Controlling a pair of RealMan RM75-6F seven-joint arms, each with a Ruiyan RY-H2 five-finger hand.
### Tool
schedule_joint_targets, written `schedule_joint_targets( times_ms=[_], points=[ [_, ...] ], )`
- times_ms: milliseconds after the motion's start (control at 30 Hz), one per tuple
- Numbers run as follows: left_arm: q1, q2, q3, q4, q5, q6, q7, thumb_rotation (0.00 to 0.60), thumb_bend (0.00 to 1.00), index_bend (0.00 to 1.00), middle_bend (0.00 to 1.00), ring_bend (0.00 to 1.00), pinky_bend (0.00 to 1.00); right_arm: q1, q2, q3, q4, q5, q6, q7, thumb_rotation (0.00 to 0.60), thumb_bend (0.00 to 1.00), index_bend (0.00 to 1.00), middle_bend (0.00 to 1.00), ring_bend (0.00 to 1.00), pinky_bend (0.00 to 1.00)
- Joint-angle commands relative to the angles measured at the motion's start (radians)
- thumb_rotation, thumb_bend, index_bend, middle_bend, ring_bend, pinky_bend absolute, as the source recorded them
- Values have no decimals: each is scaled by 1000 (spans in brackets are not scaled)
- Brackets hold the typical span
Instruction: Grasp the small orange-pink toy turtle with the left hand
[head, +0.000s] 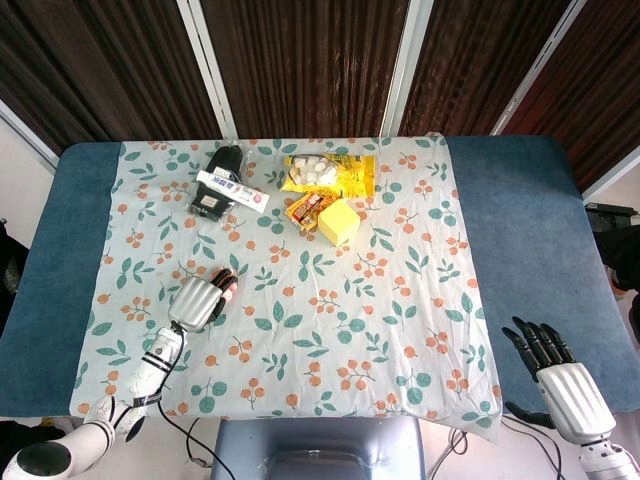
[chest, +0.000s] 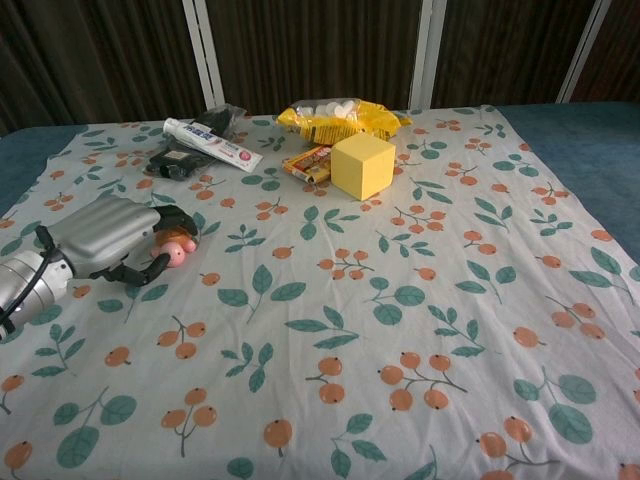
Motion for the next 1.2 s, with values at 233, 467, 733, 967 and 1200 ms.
schedule_joint_targets(
  times_ms=[233,467,733,967,1200],
  points=[
    [6,2,-6,9,-12,11,8,600,412,668,705,1000,1000,0,-3,0,-2,0,-4,-8,600,116,0,0,0,0],
    [10,-23,0,48,-2,42,-13,600,414,909,932,1000,1000,-2,-2,-1,-2,-3,1,-6,600,115,0,0,0,0],
    [13,-24,19,59,17,60,-22,600,414,781,790,1000,1000,-4,1,-1,-1,-7,8,-1,600,115,0,0,0,0],
    [40,46,44,-70,48,128,-21,600,414,260,241,1000,1000,-3,0,-4,-2,-13,5,-3,600,116,0,0,0,0],
    [64,123,50,-214,77,215,27,600,410,125,104,1000,1000,-10,1,-11,-3,-33,19,-6,600,116,0,0,0,0]
  ],
)
